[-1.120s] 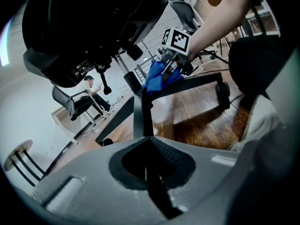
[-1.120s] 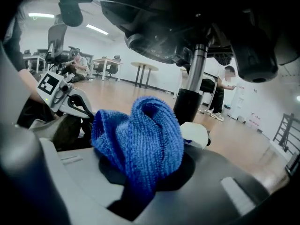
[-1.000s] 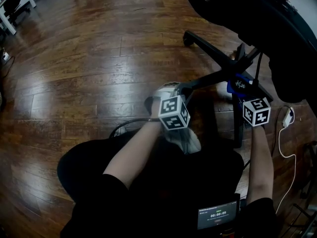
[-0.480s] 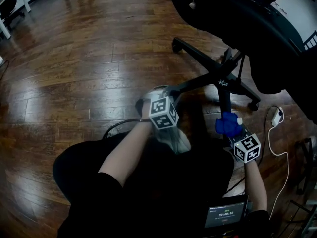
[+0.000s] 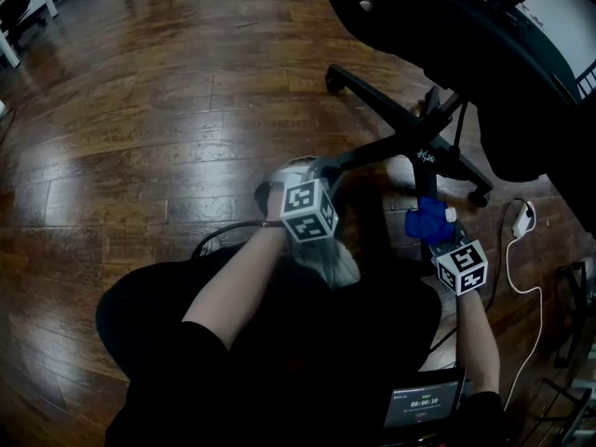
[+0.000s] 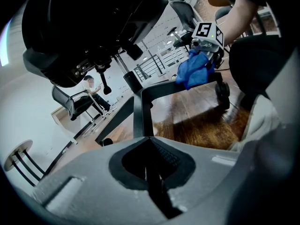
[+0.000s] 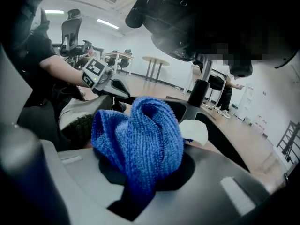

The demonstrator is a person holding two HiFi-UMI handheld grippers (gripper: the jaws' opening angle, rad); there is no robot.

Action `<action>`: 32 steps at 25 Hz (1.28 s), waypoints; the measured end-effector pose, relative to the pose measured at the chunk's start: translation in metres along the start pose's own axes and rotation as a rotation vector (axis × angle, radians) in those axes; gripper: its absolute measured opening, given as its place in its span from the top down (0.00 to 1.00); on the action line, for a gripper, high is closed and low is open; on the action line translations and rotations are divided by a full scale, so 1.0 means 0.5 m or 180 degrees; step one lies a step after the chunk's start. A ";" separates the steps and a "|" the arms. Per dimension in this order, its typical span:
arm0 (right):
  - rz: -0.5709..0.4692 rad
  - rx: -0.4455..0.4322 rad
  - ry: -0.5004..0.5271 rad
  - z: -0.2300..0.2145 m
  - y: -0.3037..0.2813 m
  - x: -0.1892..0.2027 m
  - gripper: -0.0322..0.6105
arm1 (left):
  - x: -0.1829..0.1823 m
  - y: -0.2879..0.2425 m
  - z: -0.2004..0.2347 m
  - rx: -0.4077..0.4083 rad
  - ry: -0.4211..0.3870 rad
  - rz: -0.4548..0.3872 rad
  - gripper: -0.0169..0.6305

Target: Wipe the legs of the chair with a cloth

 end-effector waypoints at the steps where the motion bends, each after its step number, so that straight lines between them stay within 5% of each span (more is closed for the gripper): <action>1: -0.0015 0.0027 0.0023 -0.016 -0.017 -0.012 0.83 | -0.001 -0.001 0.000 0.0004 0.0002 -0.0003 0.97; 9: -0.0126 0.0260 0.0061 -0.143 -0.149 -0.112 0.83 | -0.005 -0.001 0.000 0.0083 0.0020 -0.0041 0.97; 17: -0.0115 0.0466 0.0060 -0.120 -0.131 -0.103 0.83 | -0.004 -0.002 -0.003 0.0120 0.0033 -0.0043 0.97; 26: -0.0106 -0.0101 -0.0281 0.011 0.033 0.016 0.83 | 0.004 0.002 -0.001 0.0027 0.0092 -0.0023 0.97; 32: -0.0021 -0.0144 -0.0299 0.044 0.073 0.045 0.83 | 0.002 0.000 -0.001 0.0008 0.0105 -0.0017 0.97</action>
Point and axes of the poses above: the fingertips, and each gripper's own axes: y backward along the fingers, z to its left, x out of its underside, the point moved 6 cm from there along y, backward along the fingers, and after that the axes turned 9 degrees about -z, right-handed, at the moved point
